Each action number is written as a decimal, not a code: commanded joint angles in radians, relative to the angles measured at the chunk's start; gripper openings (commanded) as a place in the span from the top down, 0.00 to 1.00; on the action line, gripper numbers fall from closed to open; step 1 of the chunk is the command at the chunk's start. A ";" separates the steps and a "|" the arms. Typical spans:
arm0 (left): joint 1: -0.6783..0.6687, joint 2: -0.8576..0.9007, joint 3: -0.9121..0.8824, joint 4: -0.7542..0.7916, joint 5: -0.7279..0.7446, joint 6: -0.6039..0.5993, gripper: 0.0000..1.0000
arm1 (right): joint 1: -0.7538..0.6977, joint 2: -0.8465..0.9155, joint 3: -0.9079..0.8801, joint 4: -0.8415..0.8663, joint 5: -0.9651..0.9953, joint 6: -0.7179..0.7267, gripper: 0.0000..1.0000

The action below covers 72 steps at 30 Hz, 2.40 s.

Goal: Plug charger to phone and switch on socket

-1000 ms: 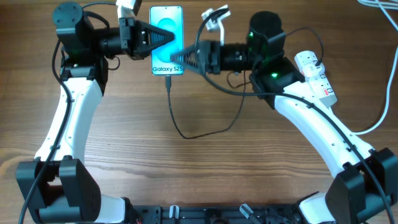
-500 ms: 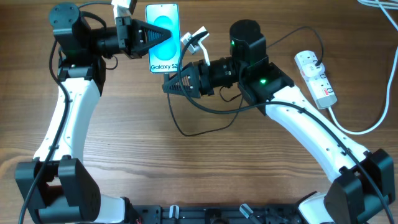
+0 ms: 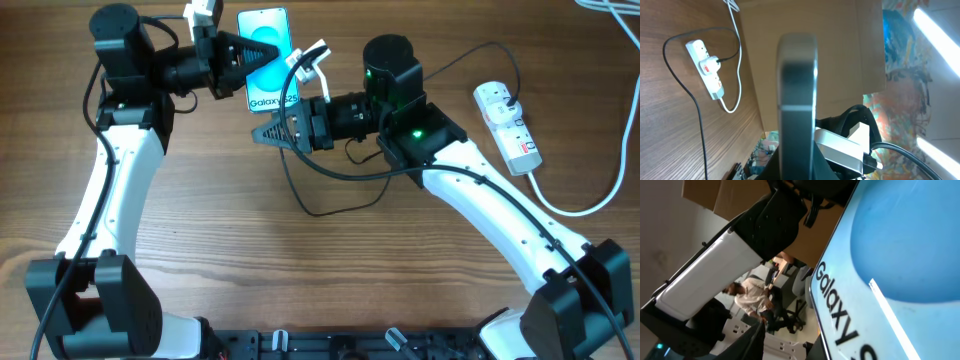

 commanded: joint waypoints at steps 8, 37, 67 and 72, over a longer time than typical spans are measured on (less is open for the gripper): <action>0.049 -0.017 0.003 0.003 0.029 -0.003 0.96 | -0.058 0.006 0.010 0.014 0.012 0.049 0.58; 0.015 -0.017 0.003 -0.015 0.165 0.066 0.96 | -0.074 0.006 0.010 0.127 0.040 0.179 0.96; -0.005 -0.017 0.003 -0.019 0.165 0.093 0.96 | -0.130 0.006 0.010 0.156 -0.081 0.072 0.13; -0.042 -0.017 0.003 -0.019 0.143 0.115 0.96 | -0.126 0.006 0.010 0.154 -0.106 0.072 0.44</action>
